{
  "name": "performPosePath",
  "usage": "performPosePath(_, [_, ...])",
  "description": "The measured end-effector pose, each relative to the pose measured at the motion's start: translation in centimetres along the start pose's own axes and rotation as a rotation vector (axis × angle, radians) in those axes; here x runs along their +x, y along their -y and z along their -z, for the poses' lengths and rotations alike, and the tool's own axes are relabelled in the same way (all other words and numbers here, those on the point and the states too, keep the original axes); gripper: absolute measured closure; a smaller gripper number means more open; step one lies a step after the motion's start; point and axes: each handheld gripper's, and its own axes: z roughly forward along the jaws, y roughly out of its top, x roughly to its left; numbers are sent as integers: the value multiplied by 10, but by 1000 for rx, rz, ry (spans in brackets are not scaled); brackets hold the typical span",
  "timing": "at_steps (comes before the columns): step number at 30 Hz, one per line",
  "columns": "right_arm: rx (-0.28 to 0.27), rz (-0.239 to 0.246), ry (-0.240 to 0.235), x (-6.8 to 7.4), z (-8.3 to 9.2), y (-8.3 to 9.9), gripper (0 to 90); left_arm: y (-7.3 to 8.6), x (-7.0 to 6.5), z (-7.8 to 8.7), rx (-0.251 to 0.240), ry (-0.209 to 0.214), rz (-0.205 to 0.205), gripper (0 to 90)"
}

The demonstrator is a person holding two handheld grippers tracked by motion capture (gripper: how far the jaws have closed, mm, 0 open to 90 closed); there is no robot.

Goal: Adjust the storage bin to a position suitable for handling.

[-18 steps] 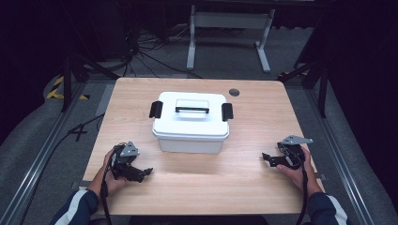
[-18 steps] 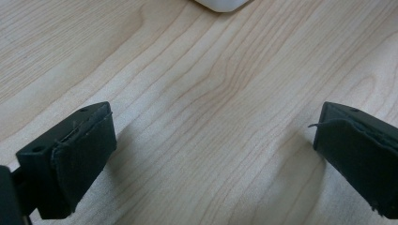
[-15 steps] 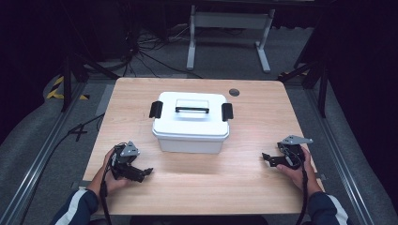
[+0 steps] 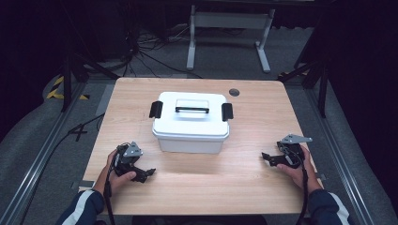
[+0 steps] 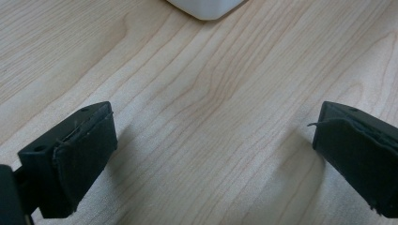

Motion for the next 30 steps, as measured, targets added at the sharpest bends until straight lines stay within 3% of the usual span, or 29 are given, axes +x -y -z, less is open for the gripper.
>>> performPosePath(5, [36, 21, -11, 2, 2, -5, 208, 1, 1, 0, -3, 11, -7, 6])
performPosePath(13, [79, 113, -45, 7, 7, -12, 289, 1, 2, 1, -2, 14, -12, 5])
performPosePath(18, [31, 144, -96, 10, 24, -27, 314, 1, 1, 1, 0, 6, -8, 4])
performPosePath(21, [27, 159, -101, 12, 28, -33, 320, 2, 1, 1, -7, 0, -4, 4])
performPosePath(29, [24, 261, -130, 26, 40, -67, 347, 3, 1, 2, -6, -2, -7, 4])
performPosePath(30, [18, 270, -141, 27, 43, -72, 362, 3, 0, 2, -5, -1, 9, 3])
